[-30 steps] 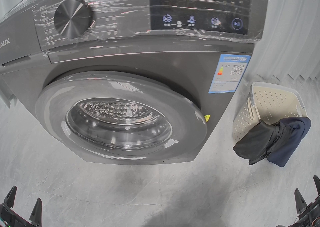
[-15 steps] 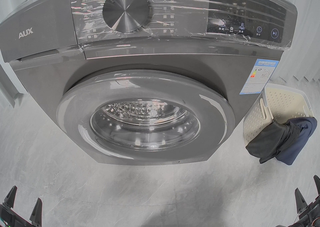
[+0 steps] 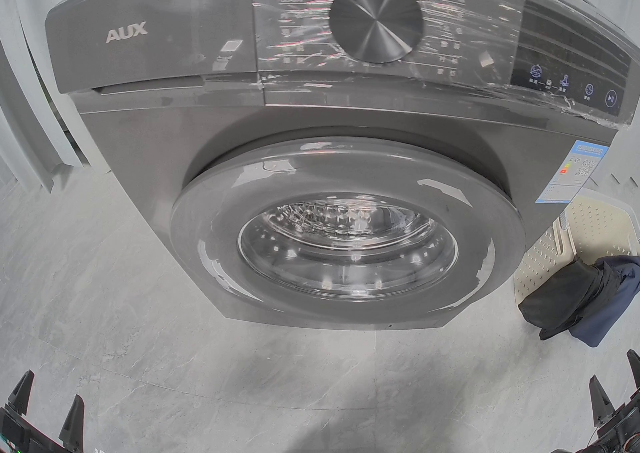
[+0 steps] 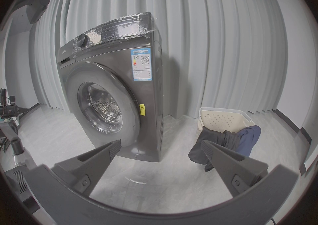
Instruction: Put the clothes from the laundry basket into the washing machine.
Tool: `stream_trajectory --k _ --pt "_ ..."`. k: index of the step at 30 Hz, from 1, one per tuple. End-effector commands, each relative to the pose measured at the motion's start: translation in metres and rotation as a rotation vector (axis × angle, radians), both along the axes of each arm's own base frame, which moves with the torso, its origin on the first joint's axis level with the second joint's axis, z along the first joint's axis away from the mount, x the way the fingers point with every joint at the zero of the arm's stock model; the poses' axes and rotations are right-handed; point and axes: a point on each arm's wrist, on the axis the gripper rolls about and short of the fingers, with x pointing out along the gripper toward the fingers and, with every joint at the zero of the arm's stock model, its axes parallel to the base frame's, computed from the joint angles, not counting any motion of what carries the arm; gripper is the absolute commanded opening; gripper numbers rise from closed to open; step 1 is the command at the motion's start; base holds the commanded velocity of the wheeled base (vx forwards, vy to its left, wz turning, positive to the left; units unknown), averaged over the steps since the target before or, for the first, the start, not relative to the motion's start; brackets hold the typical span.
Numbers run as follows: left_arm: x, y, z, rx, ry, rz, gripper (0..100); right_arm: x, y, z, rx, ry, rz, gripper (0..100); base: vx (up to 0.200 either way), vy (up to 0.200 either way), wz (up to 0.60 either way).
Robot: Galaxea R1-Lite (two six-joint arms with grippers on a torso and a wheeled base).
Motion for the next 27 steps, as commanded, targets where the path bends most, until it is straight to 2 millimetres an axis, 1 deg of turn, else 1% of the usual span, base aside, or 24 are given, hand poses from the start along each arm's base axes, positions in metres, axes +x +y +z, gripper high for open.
stream_trajectory --k 1,9,15,27 --pt "0.0002 0.0000 -0.0052 0.001 0.002 0.001 100 0.0006 0.0000 -0.0051 0.000 0.008 0.001 100 0.000 0.000 0.00" --pt "0.0002 0.0000 -0.0052 0.001 0.002 0.001 100 0.0007 0.0000 -0.0050 -0.005 0.010 0.002 100 0.000 0.000 0.00" --pt "0.0002 0.0000 -0.0052 0.001 0.002 0.001 100 0.0007 0.0000 -0.0050 -0.003 0.010 0.002 100 0.000 0.000 -0.60" --pt "0.0002 0.0000 -0.0052 0.002 0.002 0.001 100 0.0007 0.0000 -0.0050 -0.003 0.010 0.002 100 0.000 0.000 0.00"
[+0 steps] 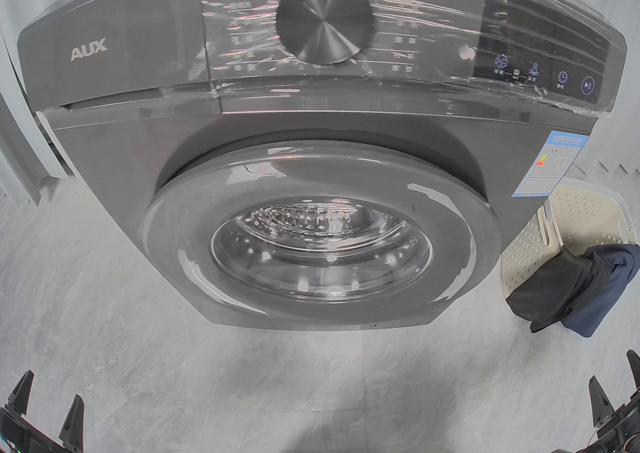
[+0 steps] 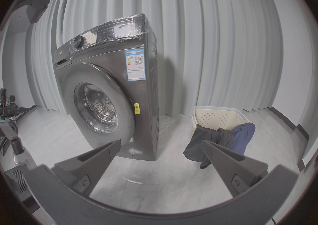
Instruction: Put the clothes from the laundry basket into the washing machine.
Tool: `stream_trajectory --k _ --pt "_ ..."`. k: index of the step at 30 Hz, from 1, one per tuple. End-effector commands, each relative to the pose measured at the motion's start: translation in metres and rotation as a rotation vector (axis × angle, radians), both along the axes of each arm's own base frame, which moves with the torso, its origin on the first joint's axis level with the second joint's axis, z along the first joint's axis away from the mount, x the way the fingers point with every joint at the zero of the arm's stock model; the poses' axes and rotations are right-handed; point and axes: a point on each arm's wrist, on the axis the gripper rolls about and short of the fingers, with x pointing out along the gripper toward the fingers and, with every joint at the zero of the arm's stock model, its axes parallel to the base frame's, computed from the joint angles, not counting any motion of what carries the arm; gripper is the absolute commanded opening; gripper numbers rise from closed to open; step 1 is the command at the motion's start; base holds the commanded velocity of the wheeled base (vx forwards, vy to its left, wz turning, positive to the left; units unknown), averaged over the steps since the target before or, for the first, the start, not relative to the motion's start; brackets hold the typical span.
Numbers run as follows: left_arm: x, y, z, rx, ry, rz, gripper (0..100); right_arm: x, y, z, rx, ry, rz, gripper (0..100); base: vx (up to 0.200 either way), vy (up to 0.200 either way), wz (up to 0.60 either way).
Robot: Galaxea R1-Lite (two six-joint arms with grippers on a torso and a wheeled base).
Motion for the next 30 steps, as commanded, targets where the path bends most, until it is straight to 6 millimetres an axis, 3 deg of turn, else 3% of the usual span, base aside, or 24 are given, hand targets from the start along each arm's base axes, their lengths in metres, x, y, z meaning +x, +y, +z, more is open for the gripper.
stream_trajectory --k 1,24,26,28,29,30 --pt "0.000 0.000 -0.005 -0.001 0.002 0.001 100 0.001 0.000 -0.005 0.000 0.010 0.001 100 0.000 0.000 0.00" --pt "0.000 0.000 -0.005 0.000 0.002 0.002 100 0.000 0.000 -0.005 -0.014 0.003 0.009 100 0.000 0.000 0.00" --pt "0.000 0.000 -0.005 0.003 0.002 0.001 100 -0.005 0.001 0.017 -0.030 -0.111 0.039 100 0.000 0.000 0.00" --pt "0.000 0.000 -0.005 0.007 0.002 0.002 100 -0.018 0.001 0.068 -0.007 -0.240 0.080 100 0.000 0.000 0.00" --pt "0.000 0.000 -0.005 0.007 0.002 0.002 100 -0.018 0.001 0.068 -0.007 -0.240 0.080 100 0.000 0.000 0.00" --pt "0.000 0.000 -0.005 0.010 0.002 0.002 100 -0.010 0.001 0.096 0.021 -0.202 0.111 100 0.000 0.000 0.00"
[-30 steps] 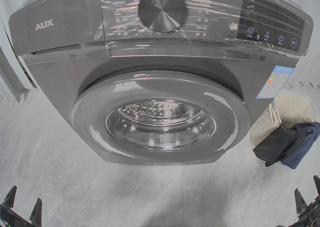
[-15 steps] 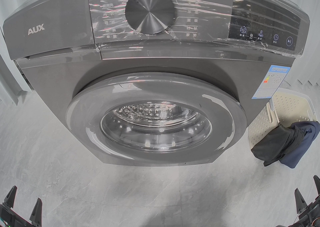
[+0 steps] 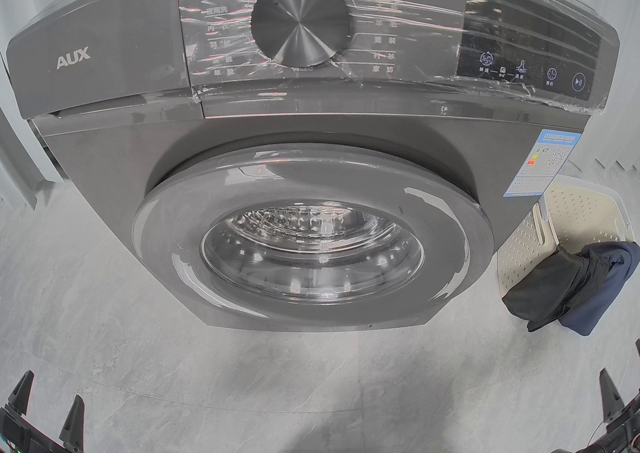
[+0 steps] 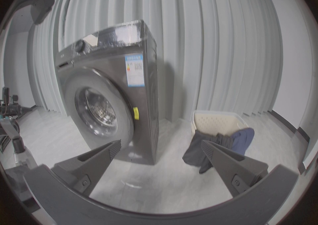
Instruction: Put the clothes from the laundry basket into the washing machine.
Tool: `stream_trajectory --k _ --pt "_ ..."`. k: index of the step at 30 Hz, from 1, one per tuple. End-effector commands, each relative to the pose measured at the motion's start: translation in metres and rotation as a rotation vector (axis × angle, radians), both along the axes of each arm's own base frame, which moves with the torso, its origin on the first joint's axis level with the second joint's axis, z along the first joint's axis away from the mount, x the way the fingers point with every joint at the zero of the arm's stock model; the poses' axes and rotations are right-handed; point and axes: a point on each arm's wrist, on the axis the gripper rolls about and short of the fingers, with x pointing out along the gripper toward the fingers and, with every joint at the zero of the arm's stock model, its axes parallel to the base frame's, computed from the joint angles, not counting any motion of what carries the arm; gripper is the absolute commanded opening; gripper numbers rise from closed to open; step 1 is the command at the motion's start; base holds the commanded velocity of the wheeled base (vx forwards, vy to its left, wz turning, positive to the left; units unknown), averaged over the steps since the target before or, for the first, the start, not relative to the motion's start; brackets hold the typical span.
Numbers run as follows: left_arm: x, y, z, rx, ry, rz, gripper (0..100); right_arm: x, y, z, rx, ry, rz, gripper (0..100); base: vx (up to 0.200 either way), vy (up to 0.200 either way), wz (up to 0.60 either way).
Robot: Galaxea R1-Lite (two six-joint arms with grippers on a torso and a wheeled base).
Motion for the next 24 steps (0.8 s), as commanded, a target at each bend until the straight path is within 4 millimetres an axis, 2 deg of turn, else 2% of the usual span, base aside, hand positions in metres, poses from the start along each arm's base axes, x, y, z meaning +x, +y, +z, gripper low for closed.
stream_trajectory --k 1,2,3,4,6,7,12,17,20,24 --pt "0.000 0.000 -0.005 0.007 0.001 0.001 100 -0.007 0.000 0.084 0.037 -0.128 0.083 100 0.000 0.000 0.00" --pt "0.000 0.000 -0.005 0.009 0.001 0.001 100 0.007 0.000 0.092 0.057 -0.050 0.118 100 0.000 0.000 0.00" --pt "0.000 0.000 -0.005 0.009 0.001 0.001 100 0.007 0.000 0.092 0.057 -0.050 0.118 100 0.000 0.000 0.00" --pt "0.000 0.000 -0.005 0.004 0.001 -0.001 100 0.036 0.004 0.092 0.113 0.116 0.229 100 0.000 0.000 0.00" --pt "0.000 0.000 -0.005 0.004 0.001 0.001 100 0.049 0.006 0.091 0.125 0.192 0.266 100 0.000 0.000 0.00" --pt "0.000 0.000 -0.005 0.004 0.001 -0.001 100 0.065 0.011 0.089 0.117 0.279 0.316 100 0.200 0.000 0.00" --pt "0.000 0.000 -0.005 0.007 0.001 0.001 100 0.095 0.032 0.091 0.076 0.367 0.522 100 0.200 0.000 0.00" --pt "0.000 0.000 -0.005 0.009 0.001 0.001 100 0.140 0.063 0.091 0.063 0.391 0.603 100 0.000 0.000 0.00" --pt "0.000 0.000 -0.005 0.006 0.001 -0.001 100 0.155 0.078 0.088 0.054 0.408 0.621 100 0.000 0.000 0.00" --pt "0.000 0.000 -0.005 0.006 0.001 -0.001 100 0.158 0.086 0.085 0.056 0.428 0.588 100 0.000 0.000 0.00"
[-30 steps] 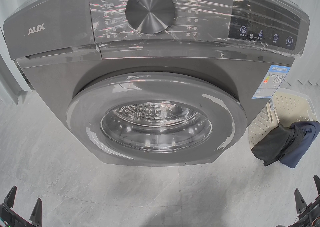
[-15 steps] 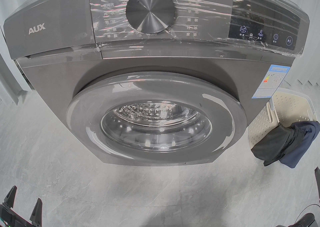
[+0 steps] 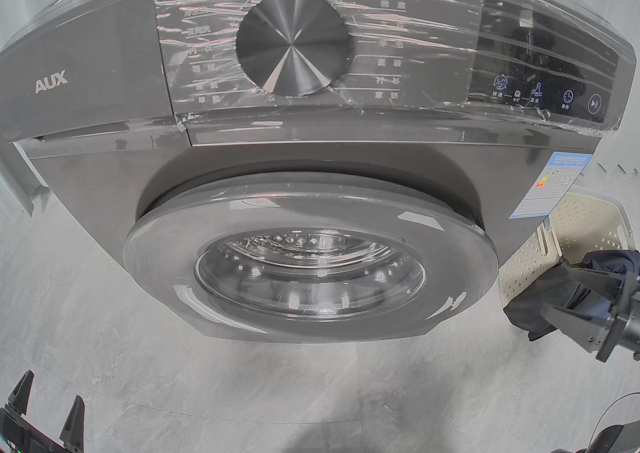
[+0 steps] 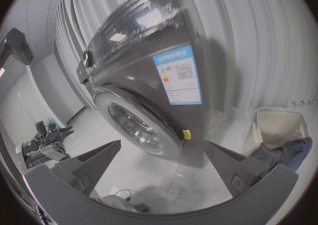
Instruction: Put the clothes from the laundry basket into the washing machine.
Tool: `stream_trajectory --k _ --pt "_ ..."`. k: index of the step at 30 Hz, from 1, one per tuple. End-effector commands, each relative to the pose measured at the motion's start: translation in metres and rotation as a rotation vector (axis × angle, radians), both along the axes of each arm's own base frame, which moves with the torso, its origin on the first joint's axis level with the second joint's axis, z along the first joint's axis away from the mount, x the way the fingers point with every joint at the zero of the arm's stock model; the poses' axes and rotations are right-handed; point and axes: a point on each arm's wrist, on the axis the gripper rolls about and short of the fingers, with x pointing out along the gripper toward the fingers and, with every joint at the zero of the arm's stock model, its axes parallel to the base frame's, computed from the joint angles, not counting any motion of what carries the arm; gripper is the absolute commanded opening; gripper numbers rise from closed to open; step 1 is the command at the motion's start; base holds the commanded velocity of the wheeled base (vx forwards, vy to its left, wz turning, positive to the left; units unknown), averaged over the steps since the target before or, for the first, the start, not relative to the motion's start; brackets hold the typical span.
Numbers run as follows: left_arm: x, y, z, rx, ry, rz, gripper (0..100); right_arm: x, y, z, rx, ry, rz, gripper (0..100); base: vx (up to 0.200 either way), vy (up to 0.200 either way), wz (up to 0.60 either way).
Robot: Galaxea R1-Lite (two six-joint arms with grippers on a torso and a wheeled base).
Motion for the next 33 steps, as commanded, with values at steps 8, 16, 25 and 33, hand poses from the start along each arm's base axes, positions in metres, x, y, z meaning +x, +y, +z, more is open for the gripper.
stream_trajectory --k 8,16,25,33 --pt "0.000 0.000 -0.005 0.002 0.000 0.003 100 0.060 0.057 -0.011 0.059 0.209 0.033 100 0.000 0.000 0.00" --pt "0.000 0.000 -0.005 0.002 0.002 0.003 100 0.072 0.063 -0.008 0.054 0.136 0.025 100 0.000 0.000 0.00" --pt "0.000 0.000 -0.005 0.002 0.002 0.003 100 0.070 0.071 -0.022 0.011 0.176 0.043 100 0.000 0.000 0.00" --pt "0.000 0.000 -0.005 0.002 0.000 0.003 100 0.046 0.058 -0.035 -0.009 0.192 0.064 100 0.000 0.000 0.00"
